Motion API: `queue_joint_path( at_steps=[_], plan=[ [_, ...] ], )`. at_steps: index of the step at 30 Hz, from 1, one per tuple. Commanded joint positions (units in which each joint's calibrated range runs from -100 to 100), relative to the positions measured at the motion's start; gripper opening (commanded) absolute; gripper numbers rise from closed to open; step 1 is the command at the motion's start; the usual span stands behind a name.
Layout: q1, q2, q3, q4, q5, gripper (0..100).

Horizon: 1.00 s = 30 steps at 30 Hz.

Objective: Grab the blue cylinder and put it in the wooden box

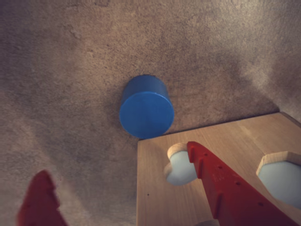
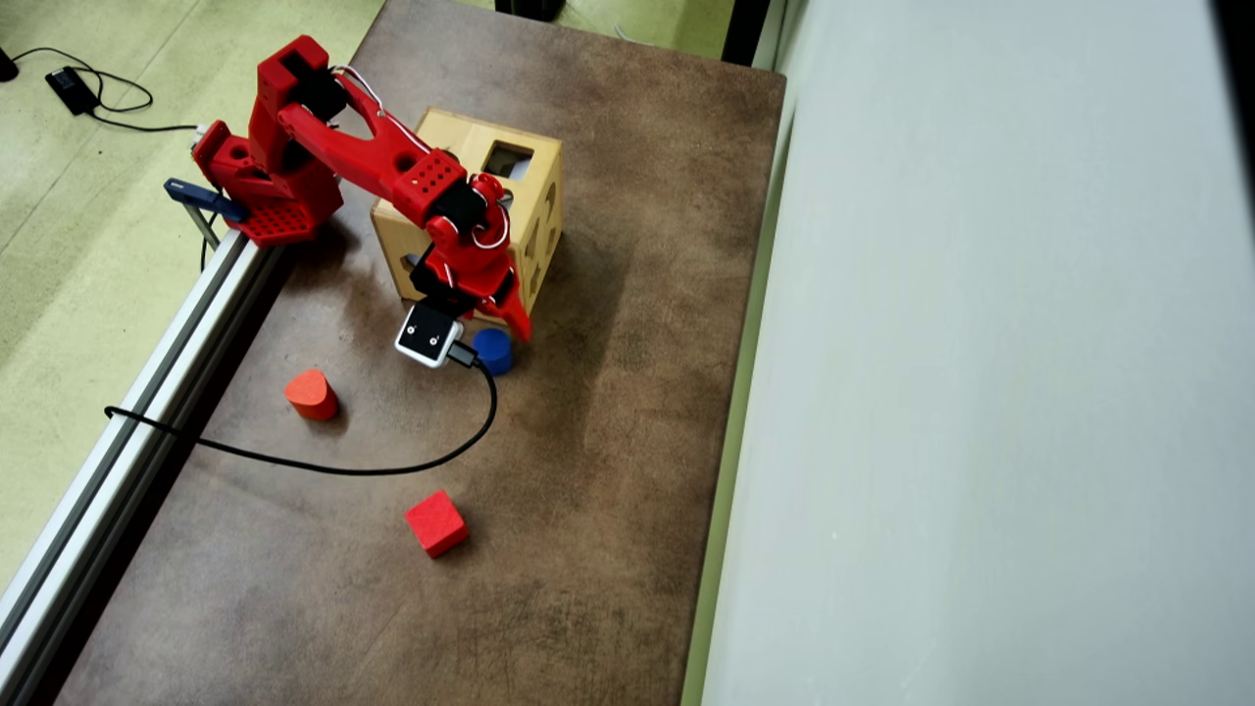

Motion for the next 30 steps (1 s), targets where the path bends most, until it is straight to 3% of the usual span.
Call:
queue_joint_path(
  at_steps=[1, 30],
  plan=[
    [1.73, 0.69, -2.75, 0.26, 0.05, 45],
    [0.99, 18.86, -10.89, -0.55, 0.29, 45]
  ],
)
